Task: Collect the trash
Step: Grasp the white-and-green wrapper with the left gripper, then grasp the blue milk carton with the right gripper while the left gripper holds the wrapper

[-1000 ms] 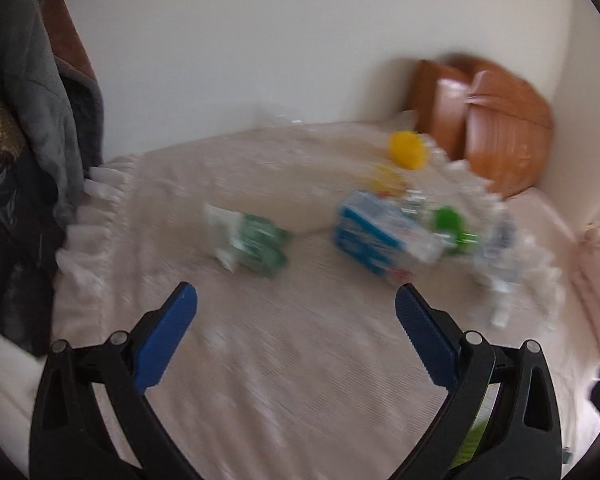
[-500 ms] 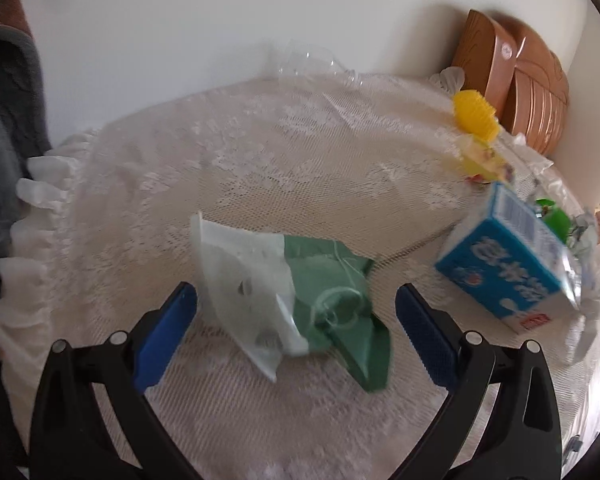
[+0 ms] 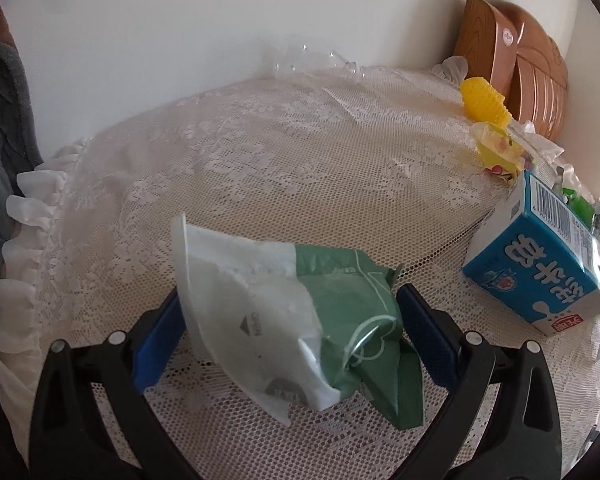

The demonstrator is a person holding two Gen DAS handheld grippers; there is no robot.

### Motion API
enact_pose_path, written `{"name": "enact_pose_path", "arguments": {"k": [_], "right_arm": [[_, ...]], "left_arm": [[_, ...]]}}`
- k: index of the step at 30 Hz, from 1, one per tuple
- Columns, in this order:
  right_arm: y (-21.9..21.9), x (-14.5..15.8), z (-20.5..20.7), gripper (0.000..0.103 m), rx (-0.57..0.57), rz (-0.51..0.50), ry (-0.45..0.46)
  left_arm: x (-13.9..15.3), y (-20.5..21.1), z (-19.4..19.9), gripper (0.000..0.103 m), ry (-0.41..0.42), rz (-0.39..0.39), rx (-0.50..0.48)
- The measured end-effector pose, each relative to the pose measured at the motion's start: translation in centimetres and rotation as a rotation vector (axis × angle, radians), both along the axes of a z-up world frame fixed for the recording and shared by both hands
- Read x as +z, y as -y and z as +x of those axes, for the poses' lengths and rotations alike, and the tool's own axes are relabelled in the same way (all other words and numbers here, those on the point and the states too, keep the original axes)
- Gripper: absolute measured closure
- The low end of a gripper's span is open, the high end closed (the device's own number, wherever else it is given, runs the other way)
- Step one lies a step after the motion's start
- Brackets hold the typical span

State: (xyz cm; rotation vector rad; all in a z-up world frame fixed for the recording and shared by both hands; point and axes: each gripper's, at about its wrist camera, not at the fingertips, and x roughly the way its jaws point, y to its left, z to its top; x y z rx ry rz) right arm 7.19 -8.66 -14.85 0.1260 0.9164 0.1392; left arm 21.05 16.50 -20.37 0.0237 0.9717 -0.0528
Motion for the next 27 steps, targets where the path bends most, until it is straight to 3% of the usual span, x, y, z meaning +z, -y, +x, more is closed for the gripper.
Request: {"name": "enact_pose_path", "arguments": {"k": [9, 21, 23, 25, 26, 27], "right_arm": [[-1.9, -0.1, 4.5, 0.002, 0.075, -0.098, 0.018], [-6.4, -2.7, 10.8, 0.003, 0.343, -0.357, 0.008], [-7.2, -3.2, 11.1, 0.003, 0.391, -0.404, 0.012], [-8.1, -4.0, 11.5, 0.008, 0.43, -0.463, 0.008], [-8.5, -4.6, 11.7, 0.016, 0.446, -0.499, -0.003], [-8.7, -5.0, 11.8, 0.032, 0.457, -0.516, -0.011]], "left_arm": [[-0.5, 0.4, 0.4, 0.007, -0.009, 0.039, -0.002], [-0.8, 0.4, 0.5, 0.006, -0.005, 0.049, 0.009], [-0.5, 0.1, 0.2, 0.014, 0.019, 0.07, 0.046], [-0.1, 0.0, -0.3, 0.022, 0.037, 0.067, 0.035], [-0.1, 0.1, -0.5, 0.022, 0.035, 0.072, 0.017], [-0.1, 0.1, -0.8, 0.023, 0.036, 0.077, 0.005]]}}
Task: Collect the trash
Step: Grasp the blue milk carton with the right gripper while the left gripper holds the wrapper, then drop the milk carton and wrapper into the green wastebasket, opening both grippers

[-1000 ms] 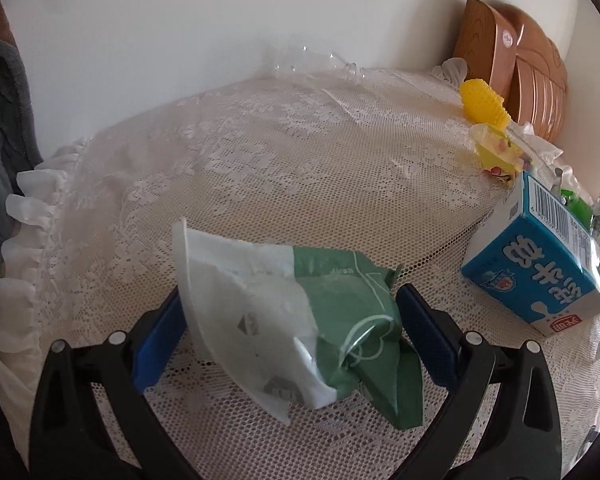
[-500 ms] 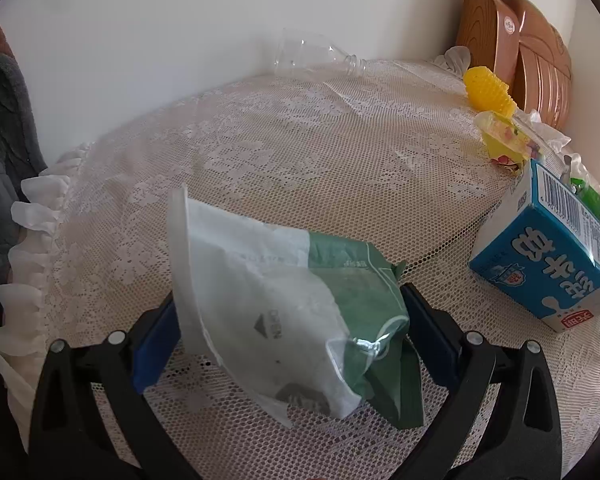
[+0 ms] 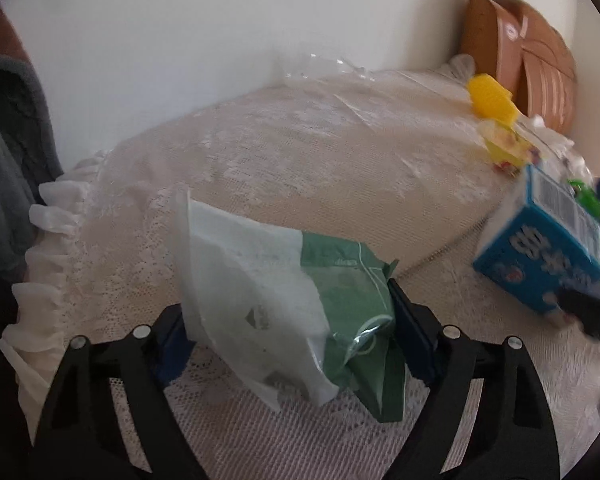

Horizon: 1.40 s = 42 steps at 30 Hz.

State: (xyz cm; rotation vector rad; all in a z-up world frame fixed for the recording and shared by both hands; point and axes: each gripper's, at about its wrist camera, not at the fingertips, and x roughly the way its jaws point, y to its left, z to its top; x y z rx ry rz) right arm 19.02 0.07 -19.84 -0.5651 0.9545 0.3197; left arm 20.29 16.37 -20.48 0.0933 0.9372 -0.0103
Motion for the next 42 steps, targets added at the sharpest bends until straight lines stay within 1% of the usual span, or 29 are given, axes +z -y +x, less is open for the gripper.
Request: {"name": "enact_pose_path", "arguments": {"k": [1, 2, 4, 6, 7, 10, 11, 12, 13, 16, 18, 20, 22, 26, 30, 32, 34, 36, 38, 39, 42], "right_arm": [[-0.3, -0.5, 0.2, 0.041, 0.009, -0.015, -0.013], [-0.4, -0.7, 0.3, 0.046, 0.011, -0.008, -0.03], [-0.3, -0.5, 0.0, 0.049, -0.002, 0.04, -0.039], [0.0, 0.3, -0.5, 0.054, -0.024, 0.102, -0.036], [0.2, 0.7, -0.7, 0.054, -0.038, 0.129, -0.032], [1.8, 3.0, -2.2, 0.054, -0.097, 0.305, -0.025], [2.6, 3.8, -3.1, 0.054, -0.117, 0.371, -0.018], [4.5, 5.3, -5.0, 0.054, -0.157, 0.481, 0.003], [4.5, 5.3, -5.0, 0.054, -0.157, 0.481, 0.003], [8.2, 6.6, -8.5, 0.054, -0.228, 0.651, 0.019], [11.1, 7.4, -11.6, 0.054, -0.28, 0.754, 0.041], [13.6, 7.8, -14.3, 0.054, -0.328, 0.805, 0.058], [16.1, 7.9, -17.1, 0.054, -0.375, 0.823, 0.077], [20.6, 7.1, -22.9, 0.054, -0.503, 0.818, 0.112], [24.9, 5.2, -28.2, 0.054, -0.65, 0.77, 0.123], [27.3, 3.8, -30.9, 0.054, -0.738, 0.743, 0.122], [29.4, 2.7, -33.3, 0.054, -0.824, 0.731, 0.121], [31.0, 2.0, -35.1, 0.054, -0.882, 0.738, 0.129], [33.6, 1.4, -38.3, 0.054, -0.966, 0.744, 0.154], [33.6, 1.4, -38.3, 0.054, -0.966, 0.744, 0.154], [36.3, 0.8, -42.1, 0.054, -1.034, 0.728, 0.172]], "left_arm": [[0.1, 0.0, -0.3, 0.024, 0.005, 0.008, -0.005], [0.4, -0.2, -0.8, 0.024, 0.013, 0.013, -0.005], [1.5, -0.8, -1.6, 0.025, 0.032, -0.005, 0.006], [3.2, -1.6, -2.7, 0.025, 0.058, -0.034, 0.024], [4.0, -1.9, -3.2, 0.024, 0.067, -0.041, 0.028], [6.9, -2.1, -5.2, 0.024, 0.105, -0.028, 0.025], [7.5, -2.1, -5.7, 0.024, 0.111, -0.027, 0.024], [8.4, -2.0, -6.6, 0.024, 0.115, -0.033, 0.024], [8.9, -1.9, -7.2, 0.024, 0.114, -0.046, 0.024], [10.0, -1.2, -8.9, 0.024, 0.103, -0.082, 0.012], [10.6, 0.2, -10.2, 0.024, 0.105, -0.074, -0.018], [10.9, 2.1, -11.6, 0.024, 0.112, -0.054, -0.062], [11.2, 3.9, -12.8, 0.024, 0.108, -0.059, -0.103], [12.0, 7.4, -15.1, 0.024, 0.105, -0.089, -0.184], [12.7, 11.7, -17.8, 0.024, 0.111, -0.09, -0.293], [12.8, 14.1, -19.0, 0.024, 0.096, -0.102, -0.351], [12.7, 16.4, -20.2, 0.024, 0.076, -0.114, -0.406], [12.3, 19.5, -21.9, 0.024, 0.059, -0.114, -0.484], [11.9, 22.4, -23.5, 0.024, 0.04, -0.113, -0.556], [11.5, 23.8, -24.3, 0.023, 0.023, -0.12, -0.595], [9.8, 28.5, -26.8, 0.023, -0.045, -0.138, -0.711]]}}
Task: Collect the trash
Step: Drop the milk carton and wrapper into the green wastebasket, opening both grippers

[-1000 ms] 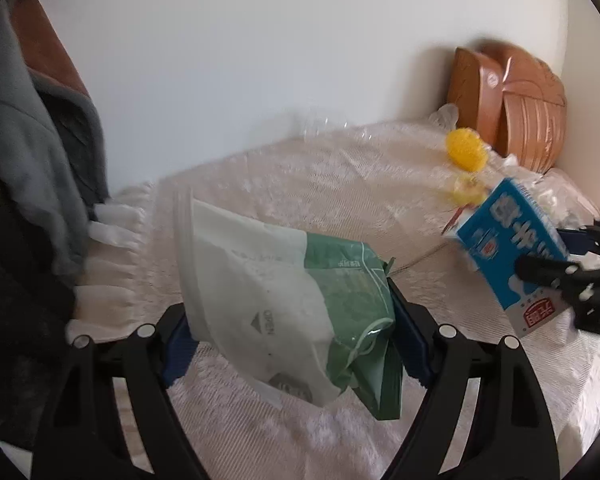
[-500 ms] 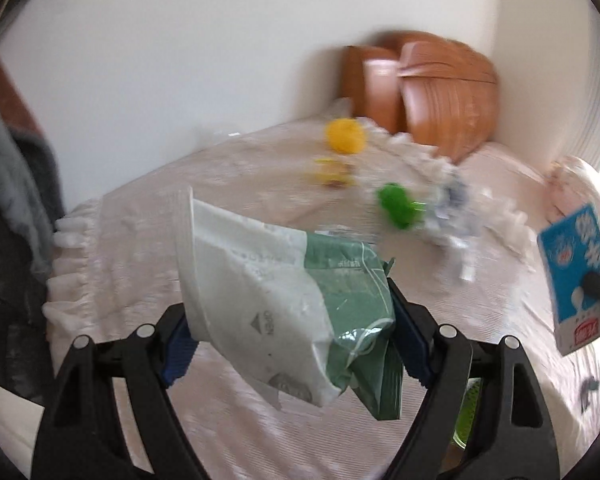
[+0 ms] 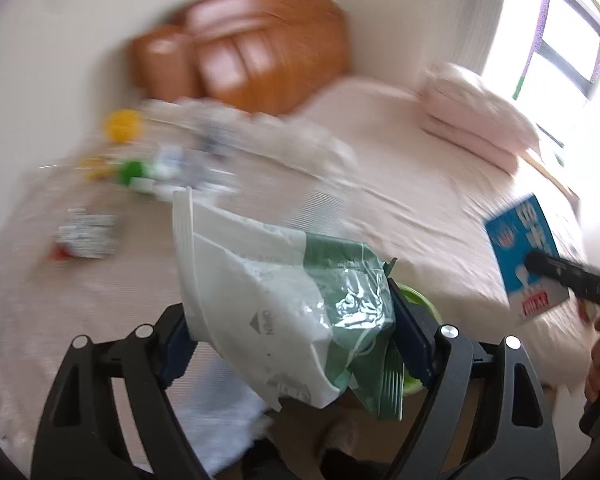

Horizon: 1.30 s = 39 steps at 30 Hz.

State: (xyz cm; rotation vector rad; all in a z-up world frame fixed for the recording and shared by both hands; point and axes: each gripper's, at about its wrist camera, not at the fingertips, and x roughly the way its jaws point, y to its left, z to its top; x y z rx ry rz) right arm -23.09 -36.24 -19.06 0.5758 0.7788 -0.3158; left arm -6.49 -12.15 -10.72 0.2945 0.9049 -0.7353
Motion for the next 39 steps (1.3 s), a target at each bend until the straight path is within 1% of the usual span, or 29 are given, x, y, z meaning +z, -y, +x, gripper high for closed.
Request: {"name": "enact_pose_path", "arguments": {"k": [3, 6, 10, 12, 14, 15, 17, 21, 25, 29, 32, 34, 39], "right_arm": [[1.3, -0.8, -1.9, 0.054, -0.023, -0.001, -0.027], [2.2, -1.5, -3.5, 0.054, -0.038, 0.0, -0.051], [2.7, -2.4, -4.7, 0.054, -0.047, -0.002, -0.08], [3.0, -2.6, -5.1, 0.054, -0.044, -0.005, -0.087], [3.2, -2.7, -5.5, 0.054, -0.038, -0.008, -0.091], [3.2, -2.8, -5.5, 0.054, -0.032, -0.01, -0.093], [3.3, -2.8, -5.5, 0.054, -0.022, -0.014, -0.094], [3.3, -3.0, -5.2, 0.054, -0.003, -0.016, -0.093], [3.3, -3.2, -4.9, 0.054, 0.008, -0.009, -0.086], [3.5, -3.9, -4.2, 0.054, 0.016, -0.003, -0.095], [3.6, -5.2, -3.3, 0.054, 0.022, -0.005, -0.123], [3.8, -6.7, -2.2, 0.054, 0.033, -0.012, -0.159], [3.4, -10.6, 0.6, 0.052, 0.075, 0.015, -0.234]], "left_arm": [[-2.7, 4.9, -2.5, 0.023, -0.03, 0.032, -0.108], [-5.9, 9.1, -4.4, 0.023, -0.083, 0.062, -0.18], [-9.5, 12.8, -6.3, 0.023, -0.121, 0.107, -0.239], [-11.2, 14.3, -7.0, 0.022, -0.137, 0.116, -0.262], [-12.4, 15.6, -7.2, 0.019, -0.145, 0.121, -0.274], [-12.8, 16.0, -7.1, 0.015, -0.15, 0.122, -0.279], [-13.0, 16.7, -7.1, 0.013, -0.151, 0.113, -0.288], [-12.6, 17.0, -6.9, 0.008, -0.146, 0.098, -0.297], [-11.9, 16.8, -6.0, 0.008, -0.141, 0.08, -0.27], [-11.2, 16.5, -5.4, 0.008, -0.1, 0.088, -0.234], [-10.4, 15.9, -5.1, 0.008, -0.094, 0.09, -0.205], [-9.9, 15.2, -4.9, 0.008, -0.102, 0.092, -0.183], [-7.7, 12.6, -4.7, 0.008, -0.125, 0.083, -0.144]]}}
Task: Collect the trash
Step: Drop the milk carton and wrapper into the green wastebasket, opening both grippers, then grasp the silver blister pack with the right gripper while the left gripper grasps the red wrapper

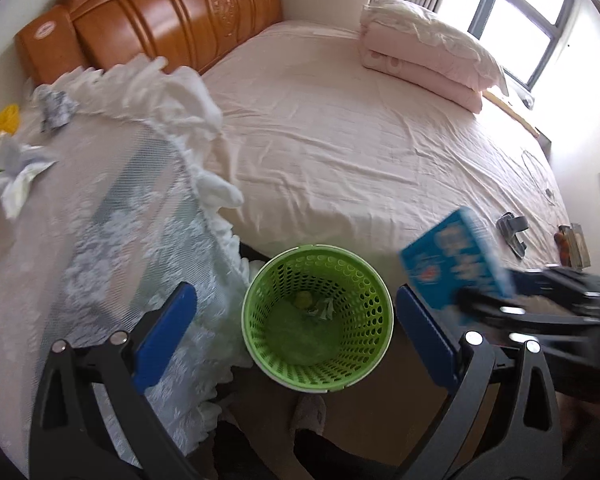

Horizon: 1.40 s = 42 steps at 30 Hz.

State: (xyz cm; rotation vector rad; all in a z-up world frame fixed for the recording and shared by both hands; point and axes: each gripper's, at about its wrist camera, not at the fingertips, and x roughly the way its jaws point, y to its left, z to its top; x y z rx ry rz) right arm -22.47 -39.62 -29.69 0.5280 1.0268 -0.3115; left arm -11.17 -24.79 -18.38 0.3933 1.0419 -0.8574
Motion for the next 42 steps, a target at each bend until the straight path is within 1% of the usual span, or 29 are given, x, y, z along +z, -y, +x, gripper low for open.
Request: {"name": "enact_pose_path", "arguments": {"k": [1, 3, 6, 11, 14, 18, 23, 27, 31, 35, 38, 42], "right_arm": [[-0.2, -0.5, 0.4, 0.049, 0.006, 0.008, -0.007], [-0.8, -1.2, 1.3, 0.019, 0.007, 0.002, -0.026], [-1.9, -0.9, 2.2, 0.006, 0.012, -0.036, -0.046], [-3.3, 0.8, 2.3, 0.003, 0.033, -0.078, -0.057], [-4.2, 2.2, 1.7, 0.003, 0.051, -0.099, -0.043], [-4.8, 3.1, 1.0, 0.003, 0.065, -0.113, -0.039], [-5.0, 3.4, 1.0, 0.003, 0.068, -0.103, -0.038], [-5.6, 3.7, 1.8, 0.003, 0.084, -0.083, -0.028], [-6.8, 4.1, 4.0, 0.003, 0.13, -0.086, -0.027], [-8.6, 5.2, 7.1, 0.003, 0.17, -0.106, -0.008], [-10.5, 6.3, 9.6, 0.003, 0.193, -0.096, 0.023], [-14.5, 8.4, 13.4, 0.003, 0.256, -0.076, 0.072]], "left_arm": [[0.4, -0.5, 0.1, 0.008, 0.001, 0.001, 0.003], [1.7, -1.8, 0.2, 0.008, 0.022, -0.006, 0.027], [3.4, -3.7, 0.5, 0.008, 0.04, -0.023, 0.07], [5.7, -6.5, 1.0, 0.008, 0.05, -0.056, 0.122], [6.3, -7.8, 1.1, 0.008, 0.063, -0.058, 0.137], [6.0, -8.7, 1.3, 0.008, 0.051, -0.044, 0.155], [5.5, -9.8, 2.0, 0.008, 0.02, -0.041, 0.183], [5.9, -11.2, 2.7, 0.008, 0.034, -0.042, 0.221], [6.5, -13.7, 4.1, 0.008, 0.071, -0.033, 0.283], [6.7, -17.4, 6.5, 0.008, 0.104, -0.011, 0.371], [6.6, -20.8, 9.0, 0.008, 0.112, -0.005, 0.443], [6.6, -25.1, 12.2, 0.008, 0.125, 0.001, 0.525]]}}
